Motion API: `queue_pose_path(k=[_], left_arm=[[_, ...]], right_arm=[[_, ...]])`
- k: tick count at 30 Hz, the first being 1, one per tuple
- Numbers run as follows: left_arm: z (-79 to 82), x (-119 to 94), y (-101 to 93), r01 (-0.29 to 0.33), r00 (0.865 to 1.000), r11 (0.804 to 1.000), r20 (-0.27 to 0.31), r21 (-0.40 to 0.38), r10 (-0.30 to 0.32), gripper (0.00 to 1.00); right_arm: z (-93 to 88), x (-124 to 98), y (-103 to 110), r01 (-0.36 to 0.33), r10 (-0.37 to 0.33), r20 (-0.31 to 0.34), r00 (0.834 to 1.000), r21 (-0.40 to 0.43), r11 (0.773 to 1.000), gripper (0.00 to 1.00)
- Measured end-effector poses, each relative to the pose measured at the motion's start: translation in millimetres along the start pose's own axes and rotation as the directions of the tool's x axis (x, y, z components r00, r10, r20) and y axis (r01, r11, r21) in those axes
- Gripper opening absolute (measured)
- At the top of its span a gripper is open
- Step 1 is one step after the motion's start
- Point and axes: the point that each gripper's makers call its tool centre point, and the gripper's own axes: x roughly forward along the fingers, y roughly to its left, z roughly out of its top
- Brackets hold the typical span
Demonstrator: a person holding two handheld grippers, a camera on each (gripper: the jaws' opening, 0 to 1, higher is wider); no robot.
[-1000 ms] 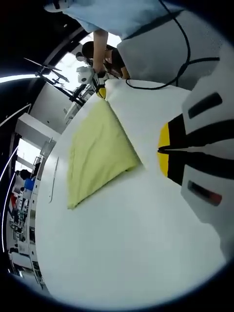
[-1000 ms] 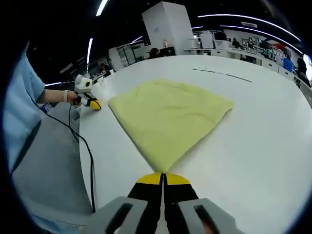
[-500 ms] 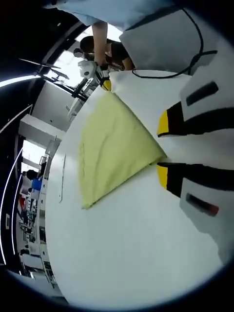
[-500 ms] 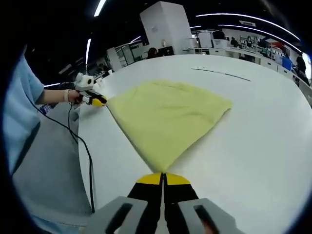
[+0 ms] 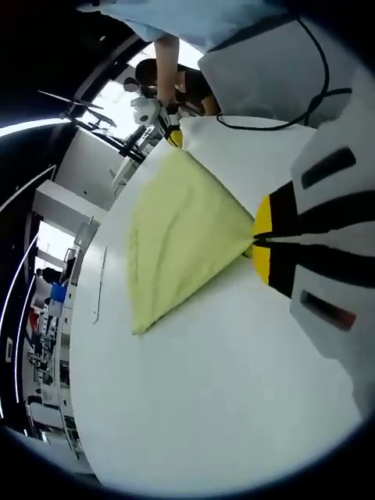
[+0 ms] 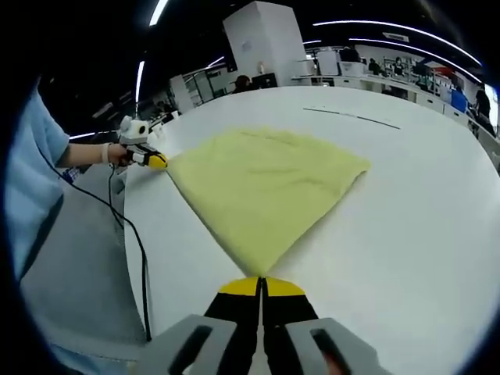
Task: Fold the garment on the visible template until the final outline fits inside the template.
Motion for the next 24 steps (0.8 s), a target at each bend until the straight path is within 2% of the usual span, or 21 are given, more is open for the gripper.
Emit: queue_pose_path(k=[4, 15, 17, 19, 20, 23, 24], left_arm=[[-4.5, -1, -3.5, 0.006, 1.000, 1.000, -0.004, 0.001, -0.006, 0.00], [0.1, -5, -3.7, -0.013, 1.000, 1.000, 0.024, -0.025, 0.014, 0.02], [7.5, -9, -6.7, -0.022, 0.999, 0.999, 0.047, -0.025, 0.023, 0.06], [14.8, -14, -8.1, -0.034, 0.997, 0.999, 0.067, -0.007, 0.035, 0.13], [18.1, -17, -8.3, -0.042, 0.996, 0.999, 0.078, -0.003, 0.042, 0.19], [31.1, -26, -11.9, -0.066, 0.990, 0.998, 0.122, 0.017, 0.064, 0.38], [33.5, -28, -12.8, -0.075, 0.989, 0.997, 0.128, 0.024, 0.072, 0.45]], right_arm=[[-1.3, 0, 0, 0.001, -0.001, -0.002, 1.000, 0.001, 1.000, 0.00], [-0.9, 2, -1, 0.028, -0.028, -0.002, 1.000, 0.037, 0.999, 0.00], [3.5, -3, 3, 0.028, -0.028, -0.001, 1.000, 0.033, 0.999, 0.08], [12.7, -10, 4, 0.043, -0.043, 0.021, 0.999, 0.019, 0.999, 0.23], [19.8, -14, 0, 0.059, -0.059, 0.044, 0.997, 0.001, 0.998, 0.27], [35.9, -24, -1, 0.086, -0.087, 0.106, 0.990, 0.019, 0.996, 0.43], [39.3, -28, 2, 0.088, -0.090, 0.119, 0.989, 0.023, 0.996, 0.51]])
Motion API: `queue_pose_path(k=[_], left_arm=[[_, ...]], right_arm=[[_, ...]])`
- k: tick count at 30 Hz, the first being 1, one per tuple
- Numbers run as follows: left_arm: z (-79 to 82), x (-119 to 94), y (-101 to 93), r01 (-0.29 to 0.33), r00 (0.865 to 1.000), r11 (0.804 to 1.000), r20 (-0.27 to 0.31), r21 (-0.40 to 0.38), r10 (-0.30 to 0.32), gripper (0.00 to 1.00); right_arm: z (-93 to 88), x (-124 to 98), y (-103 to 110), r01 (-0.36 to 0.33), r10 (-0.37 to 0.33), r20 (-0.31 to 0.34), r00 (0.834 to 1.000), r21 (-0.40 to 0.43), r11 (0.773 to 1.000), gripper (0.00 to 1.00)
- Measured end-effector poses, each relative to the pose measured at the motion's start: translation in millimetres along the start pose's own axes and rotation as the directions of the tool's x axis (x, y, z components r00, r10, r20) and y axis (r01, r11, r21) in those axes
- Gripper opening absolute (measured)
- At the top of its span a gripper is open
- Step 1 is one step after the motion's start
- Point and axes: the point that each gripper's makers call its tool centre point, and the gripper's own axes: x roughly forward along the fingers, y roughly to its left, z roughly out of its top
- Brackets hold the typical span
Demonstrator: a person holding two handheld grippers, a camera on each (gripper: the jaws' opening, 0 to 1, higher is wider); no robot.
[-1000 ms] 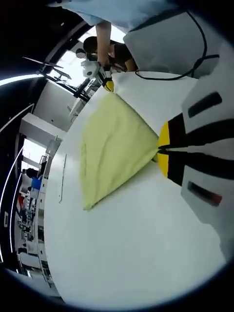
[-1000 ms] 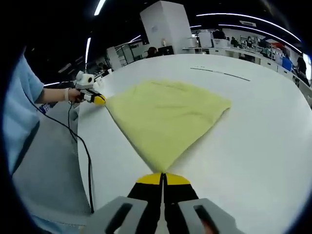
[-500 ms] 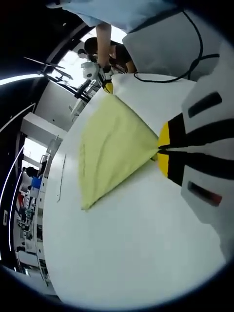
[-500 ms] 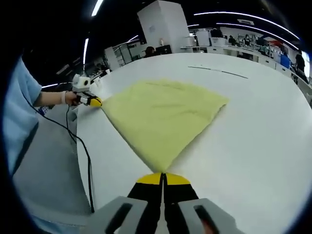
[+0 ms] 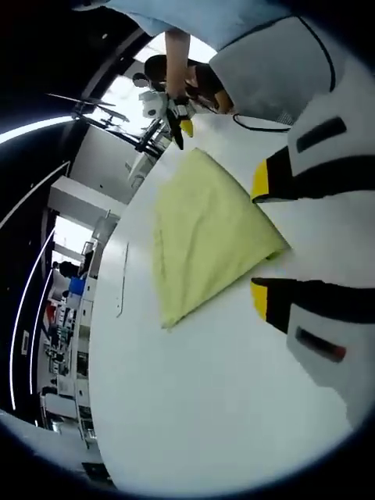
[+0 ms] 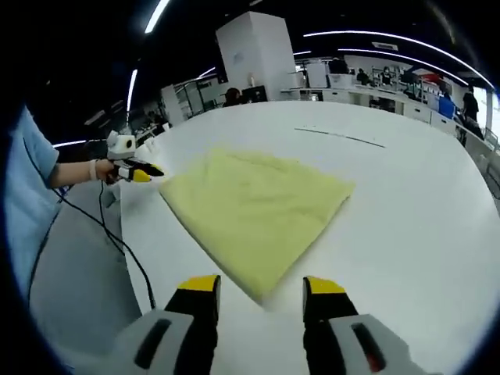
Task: Fold the garment on the visible template until the final outline fits inside the template.
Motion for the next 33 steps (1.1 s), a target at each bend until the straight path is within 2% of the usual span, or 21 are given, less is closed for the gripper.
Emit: queue_pose_path(k=[2, 3, 4, 6, 7, 9, 10, 11, 13, 14, 16, 18, 19, 21, 23, 25, 26, 28, 29, 33], left_arm=[[5.0, -3, 0.2, -0.036, 0.999, 0.999, 0.011, 0.034, 0.035, 0.62], [3.6, -5, 0.4, -0.062, 0.998, 0.997, -0.004, 0.043, 0.063, 0.68], [3.3, -7, 0.1, -0.080, 0.997, 0.996, -0.007, 0.048, 0.081, 0.77], [5.4, -8, -2.3, -0.115, 0.993, 0.993, 0.012, 0.036, 0.115, 0.90], [5.8, -8, -5.2, -0.113, 0.993, 0.993, 0.019, 0.027, 0.113, 0.98], [7.2, -11, -9.8, -0.128, 0.991, 0.992, 0.027, 0.003, 0.128, 1.00], [8.3, -12, -11.7, -0.134, 0.991, 0.991, 0.030, 0.015, 0.133, 0.99], [10.8, -13, -13.1, -0.138, 0.990, 0.990, 0.040, 0.031, 0.137, 0.99], [13.4, -13, -16.5, -0.134, 0.990, 0.990, 0.046, 0.032, 0.133, 0.99], [14.3, -13, -18.2, -0.132, 0.990, 0.991, 0.046, 0.029, 0.130, 0.99], [20.9, -14, -16.2, -0.178, 0.982, 0.982, 0.080, 0.057, 0.173, 0.99], [23.2, -15, -19.1, -0.206, 0.974, 0.977, 0.110, 0.055, 0.199, 0.99], [27.1, -15, -18.0, -0.235, 0.962, 0.971, 0.152, 0.036, 0.227, 0.99], [25.3, -14, -21.4, -0.231, 0.960, 0.972, 0.172, 0.031, 0.222, 0.99], [18.9, -11, -23.4, -0.225, 0.967, 0.972, 0.138, 0.060, 0.215, 0.99], [22.2, -9, -25.8, -0.210, 0.970, 0.974, 0.147, 0.089, 0.196, 0.99], [19.7, -9, -25.8, -0.207, 0.972, 0.974, 0.132, 0.090, 0.195, 0.99], [17.1, -10, -24.1, -0.218, 0.970, 0.970, 0.131, 0.106, 0.204, 0.99], [14.3, -10, -23.3, -0.223, 0.971, 0.968, 0.112, 0.113, 0.211, 0.99], [13.8, -9, -24.8, -0.215, 0.973, 0.969, 0.111, 0.124, 0.202, 0.99]], right_arm=[[2.7, -3, 7, -0.001, 0.001, 0.000, 1.000, -0.005, 1.000, 0.70], [3.4, -3, 14, -0.005, 0.005, -0.009, 1.000, 0.002, 1.000, 0.87], [4.9, -2, 21, -0.008, 0.008, -0.002, 1.000, 0.009, 1.000, 0.99], [10.5, -1, 30, -0.016, 0.016, 0.040, 0.999, -0.010, 1.000, 1.00], [7.7, 2, 34, -0.009, 0.010, 0.031, 0.999, -0.013, 1.000, 1.00], [3.6, 4, 30, 0.063, -0.062, 0.016, 0.998, -0.041, 0.997, 1.00], [4.1, 5, 30, 0.075, -0.073, 0.027, 0.997, -0.046, 0.996, 1.00], [3.8, 5, 33, 0.075, -0.074, 0.035, 0.997, -0.039, 0.996, 1.00], [8.0, 4, 39, 0.060, -0.061, 0.101, 0.993, 0.017, 0.998, 1.00], [5.1, 1, 42, 0.062, -0.067, 0.114, 0.991, 0.042, 0.997, 1.00], [-0.7, -6, 42, 0.089, -0.093, 0.111, 0.989, 0.039, 0.995, 0.99], [-0.5, -12, 40, 0.120, -0.127, 0.141, 0.982, 0.060, 0.991, 0.99], [0.1, -15, 39, 0.124, -0.136, 0.155, 0.979, 0.085, 0.989, 0.99], [2.7, -21, 34, 0.142, -0.162, 0.187, 0.969, 0.119, 0.983, 0.99], [3.2, -27, 32, 0.155, -0.179, 0.195, 0.964, 0.130, 0.979, 0.98], [2.9, -30, 32, 0.159, -0.184, 0.202, 0.962, 0.135, 0.978, 0.98], [2.1, -30, 32, 0.166, -0.192, 0.201, 0.961, 0.138, 0.976, 0.97], [-2.3, -30, 33, 0.175, -0.199, 0.187, 0.962, 0.137, 0.975, 0.97], [-3.8, -30, 34, 0.177, -0.201, 0.187, 0.962, 0.134, 0.975, 0.96], [-7.8, -29, 37, 0.176, -0.202, 0.182, 0.962, 0.147, 0.973, 0.95]])
